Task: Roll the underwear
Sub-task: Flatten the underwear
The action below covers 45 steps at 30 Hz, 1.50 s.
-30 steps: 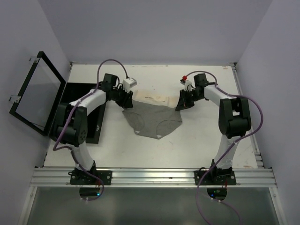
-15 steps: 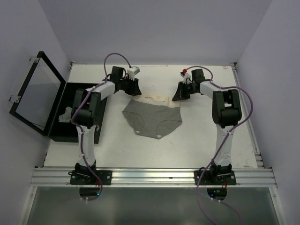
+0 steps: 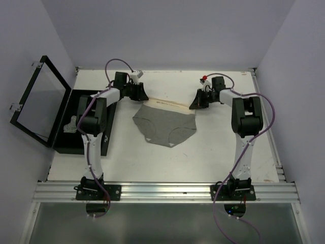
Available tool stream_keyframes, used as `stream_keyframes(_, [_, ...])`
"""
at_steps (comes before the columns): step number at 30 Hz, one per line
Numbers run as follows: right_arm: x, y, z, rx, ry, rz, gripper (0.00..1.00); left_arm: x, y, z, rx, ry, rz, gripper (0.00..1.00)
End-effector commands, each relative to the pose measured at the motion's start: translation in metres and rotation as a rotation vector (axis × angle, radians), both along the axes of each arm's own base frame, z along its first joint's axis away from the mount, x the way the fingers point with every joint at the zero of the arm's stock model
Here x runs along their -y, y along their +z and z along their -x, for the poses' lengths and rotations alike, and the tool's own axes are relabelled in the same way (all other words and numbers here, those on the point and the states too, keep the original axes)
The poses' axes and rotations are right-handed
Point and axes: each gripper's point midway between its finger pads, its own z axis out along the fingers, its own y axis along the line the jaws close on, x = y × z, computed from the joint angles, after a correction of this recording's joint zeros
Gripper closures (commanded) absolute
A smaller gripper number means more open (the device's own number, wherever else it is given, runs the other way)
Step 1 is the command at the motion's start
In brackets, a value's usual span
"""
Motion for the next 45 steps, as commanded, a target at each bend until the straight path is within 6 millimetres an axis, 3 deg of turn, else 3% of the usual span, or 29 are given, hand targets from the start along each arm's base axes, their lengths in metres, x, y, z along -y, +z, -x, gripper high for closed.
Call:
stream_keyframes(1, [0.005, 0.018, -0.004, 0.048, -0.013, -0.016, 0.97, 0.007, 0.03, -0.005, 0.094, -0.067, 0.086, 0.57])
stream_keyframes(3, [-0.003, 0.044, -0.006, 0.082, -0.006, -0.071, 0.94, 0.016, 0.05, 0.004, 0.146, -0.132, 0.139, 0.55])
stream_keyframes(4, [-0.005, 0.055, -0.01, 0.108, -0.005, -0.09, 0.9, 0.018, 0.076, 0.003, 0.218, -0.152, 0.146, 0.54])
stream_keyframes(7, [-0.013, 0.102, -0.012, 0.173, 0.005, -0.154, 0.85, 0.02, 0.117, 0.011, 0.321, -0.194, 0.123, 0.52])
stream_keyframes(10, [-0.013, 0.128, -0.005, 0.195, 0.026, -0.153, 0.82, 0.013, 0.133, 0.024, 0.351, -0.213, 0.045, 0.52])
stream_keyframes(12, [-0.009, 0.128, -0.001, 0.214, 0.052, -0.11, 0.84, 0.008, 0.126, 0.034, 0.333, -0.218, -0.032, 0.52])
stream_keyframes(14, [-0.006, 0.121, 0.01, 0.2, 0.087, -0.073, 0.85, 0.004, 0.118, 0.056, 0.307, -0.253, -0.12, 0.53])
stream_keyframes(15, [-0.006, 0.113, 0.014, 0.185, 0.099, -0.058, 0.86, 0.002, 0.102, 0.071, 0.263, -0.264, -0.144, 0.53])
stream_keyframes(16, [-0.005, 0.098, 0.025, 0.132, 0.129, -0.034, 0.89, 0.001, 0.106, 0.082, 0.268, -0.271, -0.157, 0.53])
stream_keyframes(18, [-0.007, 0.083, 0.033, 0.09, 0.161, -0.008, 0.9, -0.003, 0.087, 0.105, 0.211, -0.285, -0.184, 0.53])
stream_keyframes(20, [-0.008, 0.063, 0.047, 0.041, 0.207, 0.023, 0.91, -0.001, 0.086, 0.125, 0.206, -0.326, -0.201, 0.54])
stream_keyframes(21, [-0.012, 0.054, 0.055, 0.019, 0.23, 0.036, 0.91, -0.002, 0.073, 0.141, 0.176, -0.347, -0.209, 0.54])
stream_keyframes(22, [-0.011, 0.046, 0.06, 0.001, 0.236, 0.056, 0.92, -0.003, 0.076, 0.147, 0.202, -0.365, -0.227, 0.54])
stream_keyframes(24, [-0.012, 0.028, 0.078, -0.042, 0.247, 0.084, 0.94, -0.002, 0.063, 0.164, 0.19, -0.396, -0.271, 0.54])
stream_keyframes(29, [0.003, -0.001, 0.106, -0.074, 0.195, 0.178, 1.0, -0.006, 0.052, 0.187, 0.152, -0.428, -0.301, 0.55])
stream_keyframes(32, [0.004, -0.013, 0.15, -0.173, 0.205, 0.169, 1.0, -0.01, 0.044, 0.187, 0.124, -0.403, -0.314, 0.56])
stream_keyframes(35, [-0.017, -0.009, 0.192, -0.237, 0.304, 0.137, 1.0, -0.009, 0.038, 0.182, 0.103, -0.379, -0.315, 0.56])
stream_keyframes(36, [-0.039, -0.003, 0.22, -0.25, 0.401, 0.085, 1.0, -0.008, 0.04, 0.179, 0.106, -0.375, -0.312, 0.56])
stream_keyframes(39, [-0.083, 0.049, 0.256, -0.2, 0.589, -0.073, 0.98, -0.004, 0.04, 0.176, 0.083, -0.385, -0.297, 0.56])
stream_keyframes(42, [-0.097, 0.096, 0.238, -0.106, 0.592, -0.172, 0.93, 0.001, 0.047, 0.18, 0.105, -0.423, -0.267, 0.56])
stream_keyframes(44, [-0.093, 0.113, 0.213, 0.003, 0.575, -0.149, 0.92, 0.004, 0.047, 0.182, 0.112, -0.438, -0.258, 0.56])
stream_keyframes(45, [-0.089, 0.112, 0.202, 0.031, 0.562, -0.106, 0.92, 0.004, 0.045, 0.185, 0.096, -0.446, -0.26, 0.56])
